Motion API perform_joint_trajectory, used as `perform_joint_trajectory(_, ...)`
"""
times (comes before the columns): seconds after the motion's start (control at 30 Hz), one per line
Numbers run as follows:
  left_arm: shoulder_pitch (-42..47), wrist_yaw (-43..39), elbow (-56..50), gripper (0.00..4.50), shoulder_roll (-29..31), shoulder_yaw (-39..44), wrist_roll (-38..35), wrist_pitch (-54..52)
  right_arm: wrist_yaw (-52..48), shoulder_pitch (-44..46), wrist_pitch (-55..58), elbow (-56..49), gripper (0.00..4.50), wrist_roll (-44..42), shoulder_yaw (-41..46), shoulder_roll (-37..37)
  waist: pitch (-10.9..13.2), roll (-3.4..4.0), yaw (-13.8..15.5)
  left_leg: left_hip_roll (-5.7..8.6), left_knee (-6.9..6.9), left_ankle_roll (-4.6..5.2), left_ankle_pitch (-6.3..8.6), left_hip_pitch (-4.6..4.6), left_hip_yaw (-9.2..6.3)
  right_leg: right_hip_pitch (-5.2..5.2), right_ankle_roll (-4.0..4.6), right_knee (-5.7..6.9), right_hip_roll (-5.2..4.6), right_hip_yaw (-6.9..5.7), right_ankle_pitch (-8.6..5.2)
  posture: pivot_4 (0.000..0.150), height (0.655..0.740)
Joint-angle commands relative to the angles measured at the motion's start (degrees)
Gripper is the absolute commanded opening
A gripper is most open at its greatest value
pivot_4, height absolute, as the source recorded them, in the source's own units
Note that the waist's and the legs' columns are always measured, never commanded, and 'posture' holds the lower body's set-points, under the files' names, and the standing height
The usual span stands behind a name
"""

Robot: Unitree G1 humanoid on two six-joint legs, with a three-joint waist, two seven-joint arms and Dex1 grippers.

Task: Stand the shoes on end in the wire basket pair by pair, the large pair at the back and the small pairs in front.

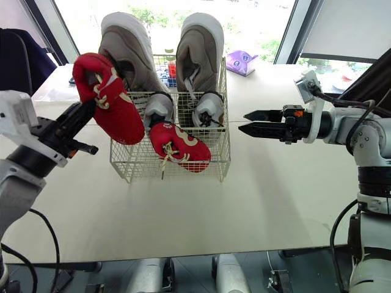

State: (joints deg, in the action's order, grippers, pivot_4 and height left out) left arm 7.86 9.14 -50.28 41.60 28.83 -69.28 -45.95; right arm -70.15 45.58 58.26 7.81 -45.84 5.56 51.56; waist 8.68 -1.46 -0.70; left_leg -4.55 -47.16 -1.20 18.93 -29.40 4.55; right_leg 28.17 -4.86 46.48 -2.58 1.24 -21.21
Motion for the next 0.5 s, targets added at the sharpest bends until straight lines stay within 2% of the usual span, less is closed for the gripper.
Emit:
perform_joint_trajectory(0.03, -3.5, 0.0, -3.6, 0.04, 0.2, -1.1, 1.3, 1.7, 0.2, 2.1, -1.2, 0.6, 4.50, -0.1, 1.9, -0.6, 0.0, 0.01, 0.0, 0.00, 0.00, 0.00, 0.00, 0.01, 0.00, 0.00, 0.00, 0.00, 0.00, 0.00, 0.00, 0.150, 0.6552)
perform_joint_trajectory(0.23, -9.4, -4.0, -3.0, 0.04, -3.4, -9.9, 19.5, 8.7, 1.5, 1.4, -1.6, 0.2, 4.50, -0.5, 3.4, -1.4, 0.0, 0.03, 0.2, 0.05, 0.00, 0.00, 0.00, 0.01, 0.03, -0.04, 0.02, 0.00, 0.01, -0.02, -0.01, 0.150, 0.6552)
perform_joint_trajectory(0.4, -9.5, -7.8, -0.9, 0.04, -4.7, -12.6, 25.8, 11.7, 2.7, 0.5, -1.5, -0.5, 4.50, -0.8, 5.0, -1.5, 0.0, 0.04, 0.2, 0.03, 0.00, 0.00, 0.00, 0.01, 0.05, -0.03, 0.04, 0.00, 0.03, -0.04, -0.02, 0.150, 0.6552)
perform_joint_trajectory(0.5, -7.8, -9.5, 0.1, 0.04, -4.8, -12.7, 26.2, 11.5, 3.1, -0.2, -1.6, -0.8, 4.50, -0.8, 5.6, -1.6, 0.0, 0.04, 0.3, 0.03, 0.00, 0.00, 0.00, 0.01, 0.04, -0.04, 0.06, 0.00, 0.03, -0.06, -0.03, 0.150, 0.6552)
